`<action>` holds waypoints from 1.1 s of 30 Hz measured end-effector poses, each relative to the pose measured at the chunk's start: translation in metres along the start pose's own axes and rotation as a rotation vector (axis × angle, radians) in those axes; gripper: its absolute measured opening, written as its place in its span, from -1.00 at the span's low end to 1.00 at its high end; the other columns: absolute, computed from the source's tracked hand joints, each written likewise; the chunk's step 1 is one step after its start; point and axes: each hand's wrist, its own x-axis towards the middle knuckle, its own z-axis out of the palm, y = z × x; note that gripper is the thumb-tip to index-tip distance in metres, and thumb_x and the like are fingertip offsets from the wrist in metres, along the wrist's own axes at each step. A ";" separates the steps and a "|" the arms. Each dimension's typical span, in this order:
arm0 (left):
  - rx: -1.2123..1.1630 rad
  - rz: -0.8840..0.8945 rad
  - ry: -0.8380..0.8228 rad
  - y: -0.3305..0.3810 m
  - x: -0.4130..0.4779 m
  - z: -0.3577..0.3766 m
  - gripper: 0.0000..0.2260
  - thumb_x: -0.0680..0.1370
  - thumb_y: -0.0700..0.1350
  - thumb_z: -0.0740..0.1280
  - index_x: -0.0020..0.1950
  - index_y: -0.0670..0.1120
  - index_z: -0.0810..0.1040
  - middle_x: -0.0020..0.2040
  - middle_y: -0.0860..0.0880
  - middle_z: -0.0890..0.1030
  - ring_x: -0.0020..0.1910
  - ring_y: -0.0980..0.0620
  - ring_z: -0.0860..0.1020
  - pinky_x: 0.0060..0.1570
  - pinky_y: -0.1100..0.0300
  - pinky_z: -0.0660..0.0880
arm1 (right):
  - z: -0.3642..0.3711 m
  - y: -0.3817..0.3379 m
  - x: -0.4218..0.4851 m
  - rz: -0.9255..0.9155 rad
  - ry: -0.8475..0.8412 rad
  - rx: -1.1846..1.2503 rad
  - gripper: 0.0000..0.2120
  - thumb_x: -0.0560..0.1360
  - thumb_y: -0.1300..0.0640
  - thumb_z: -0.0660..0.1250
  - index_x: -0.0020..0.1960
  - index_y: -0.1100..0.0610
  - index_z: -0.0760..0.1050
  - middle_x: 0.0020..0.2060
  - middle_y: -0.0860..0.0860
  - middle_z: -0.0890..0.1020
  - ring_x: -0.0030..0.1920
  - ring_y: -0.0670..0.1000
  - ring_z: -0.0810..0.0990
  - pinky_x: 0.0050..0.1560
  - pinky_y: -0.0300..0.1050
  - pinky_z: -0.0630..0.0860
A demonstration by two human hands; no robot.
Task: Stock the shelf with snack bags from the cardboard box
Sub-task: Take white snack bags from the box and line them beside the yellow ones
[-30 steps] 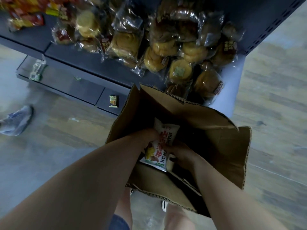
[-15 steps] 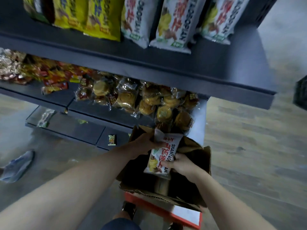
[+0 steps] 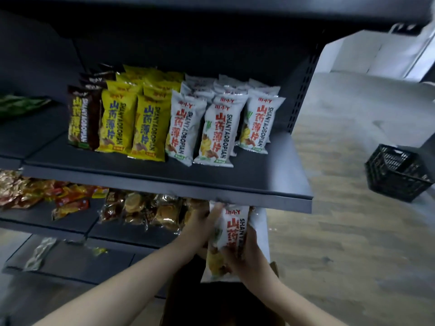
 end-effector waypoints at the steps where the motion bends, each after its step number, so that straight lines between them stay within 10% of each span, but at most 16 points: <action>1: -0.005 0.026 0.045 0.009 0.000 0.004 -0.74 0.62 0.02 0.15 -0.14 -0.05 0.54 -0.21 -0.01 0.63 -0.20 0.10 0.63 -0.15 0.21 0.55 | 0.002 -0.012 0.001 -0.020 0.027 0.023 -0.41 0.44 0.01 0.38 0.33 -0.06 0.12 0.18 -0.13 0.45 0.19 -0.22 0.48 0.24 -0.26 0.44; 6: -0.047 0.166 0.256 0.054 0.000 0.015 -0.63 0.63 0.06 0.10 -0.30 -0.10 0.40 -0.42 -0.02 0.46 -0.42 0.05 0.45 -0.40 0.21 0.30 | -0.002 -0.061 0.010 -0.052 0.091 0.219 -0.47 0.39 0.21 0.44 0.14 -0.18 0.22 0.04 -0.15 0.48 0.08 -0.22 0.52 0.09 -0.33 0.49; 10: -0.147 0.271 0.239 0.091 0.003 0.015 -0.69 0.64 0.03 0.12 -0.15 -0.09 0.53 -0.26 -0.04 0.61 -0.27 0.08 0.58 -0.33 0.32 0.46 | -0.016 -0.084 0.026 -0.070 0.179 0.377 -0.46 0.39 0.34 0.45 0.11 -0.13 0.27 0.02 -0.18 0.52 -0.05 -0.37 0.53 -0.10 -0.43 0.50; 14: -0.194 0.334 0.153 0.120 0.011 0.013 -0.71 0.64 0.04 0.12 0.15 -0.07 0.55 0.00 0.02 0.65 -0.05 0.18 0.61 -0.18 0.45 0.52 | -0.027 -0.101 0.046 -0.135 0.301 0.420 -0.36 0.35 0.30 0.50 0.19 -0.18 0.26 0.07 -0.20 0.55 0.03 -0.30 0.57 -0.08 -0.37 0.53; 21: -0.159 0.430 0.031 0.151 0.031 0.013 -0.73 0.64 0.05 0.09 -0.07 0.05 0.56 -0.13 0.10 0.66 -0.12 0.22 0.63 -0.10 0.32 0.54 | -0.057 -0.115 0.089 -0.180 0.358 0.390 -0.37 0.40 0.20 0.48 0.35 0.04 0.24 0.15 -0.09 0.57 0.12 -0.15 0.57 0.14 -0.10 0.56; 26: -0.074 0.465 0.014 0.158 0.059 0.022 -0.87 0.63 -0.01 0.14 0.15 0.02 0.40 -0.03 0.13 0.56 -0.09 0.31 0.54 -0.19 0.56 0.44 | -0.077 -0.116 0.126 -0.179 0.353 0.355 -0.35 0.35 -0.05 0.42 0.36 0.07 0.31 0.14 -0.07 0.62 0.14 -0.11 0.61 0.14 -0.01 0.58; 30: 0.138 0.543 0.030 0.140 0.091 0.038 -0.61 0.64 -0.08 0.12 0.46 -0.09 0.18 0.27 0.12 0.43 0.26 0.23 0.39 0.15 0.58 0.30 | -0.098 -0.113 0.161 -0.123 0.396 0.349 -0.49 0.36 0.05 0.39 0.24 0.18 0.36 0.03 0.08 0.62 0.02 -0.01 0.64 -0.01 0.00 0.62; 33: 0.317 0.511 0.090 0.117 0.118 0.047 -0.48 0.65 -0.10 0.07 0.56 -0.06 -0.07 0.54 -0.01 0.10 0.52 0.09 0.07 0.50 0.11 0.10 | -0.116 -0.107 0.188 -0.064 0.423 0.366 -0.56 0.41 0.28 0.40 0.20 0.29 0.31 0.03 0.14 0.58 0.02 0.05 0.61 -0.06 -0.07 0.56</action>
